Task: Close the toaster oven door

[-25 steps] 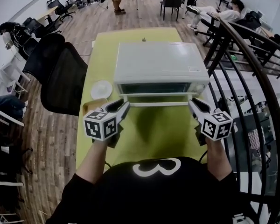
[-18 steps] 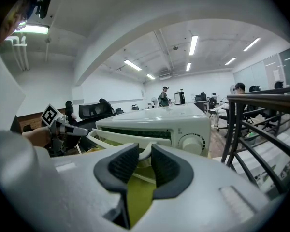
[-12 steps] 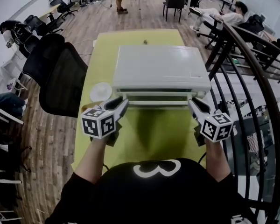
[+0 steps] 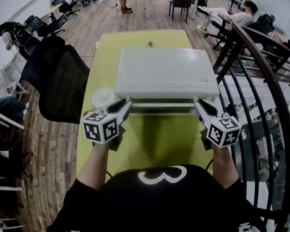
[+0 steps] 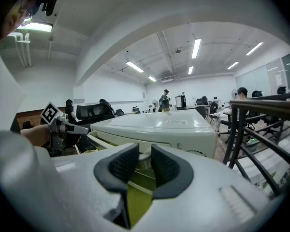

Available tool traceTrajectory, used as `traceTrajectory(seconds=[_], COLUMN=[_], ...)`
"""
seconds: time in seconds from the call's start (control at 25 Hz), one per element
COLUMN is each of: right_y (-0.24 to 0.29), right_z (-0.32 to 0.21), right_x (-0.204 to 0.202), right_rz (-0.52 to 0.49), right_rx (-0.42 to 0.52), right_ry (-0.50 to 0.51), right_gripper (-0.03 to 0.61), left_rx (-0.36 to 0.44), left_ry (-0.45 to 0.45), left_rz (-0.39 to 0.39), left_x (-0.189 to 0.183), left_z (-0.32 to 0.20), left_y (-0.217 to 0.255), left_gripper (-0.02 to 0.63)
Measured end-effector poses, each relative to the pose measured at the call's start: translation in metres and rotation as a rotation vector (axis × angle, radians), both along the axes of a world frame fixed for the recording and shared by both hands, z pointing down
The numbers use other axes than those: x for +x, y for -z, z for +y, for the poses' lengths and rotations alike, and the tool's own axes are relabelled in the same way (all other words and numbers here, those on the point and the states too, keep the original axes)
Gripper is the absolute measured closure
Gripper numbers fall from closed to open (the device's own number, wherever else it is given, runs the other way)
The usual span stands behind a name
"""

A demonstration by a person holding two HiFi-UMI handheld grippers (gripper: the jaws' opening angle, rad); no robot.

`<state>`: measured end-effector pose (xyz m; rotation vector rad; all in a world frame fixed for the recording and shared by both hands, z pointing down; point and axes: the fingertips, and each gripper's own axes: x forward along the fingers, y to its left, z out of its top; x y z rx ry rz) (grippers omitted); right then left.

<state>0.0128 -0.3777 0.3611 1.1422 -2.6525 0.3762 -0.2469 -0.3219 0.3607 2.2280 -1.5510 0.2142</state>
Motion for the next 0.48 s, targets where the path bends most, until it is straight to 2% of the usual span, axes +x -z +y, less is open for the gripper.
traceTrajectory(seconds=[0.32,0.48], right_y=[-0.0013,-0.0025], right_z=[-0.0010,-0.0003], right_x=[0.0006,-0.0014], right_rz=[-0.016,-0.029], right_rx=[0.007,0.008], right_ry=[0.001,-0.006], right_gripper=[0.497,0.496], left_rx=[0.007,0.035], left_ry=[-0.008,-0.004], left_rz=[0.011,-0.010], left_x=[0.0001,-0.0023], left_z=[-0.0013,-0.0001], left_y=[-0.0010,-0.0012], left_gripper=[0.505,0.505])
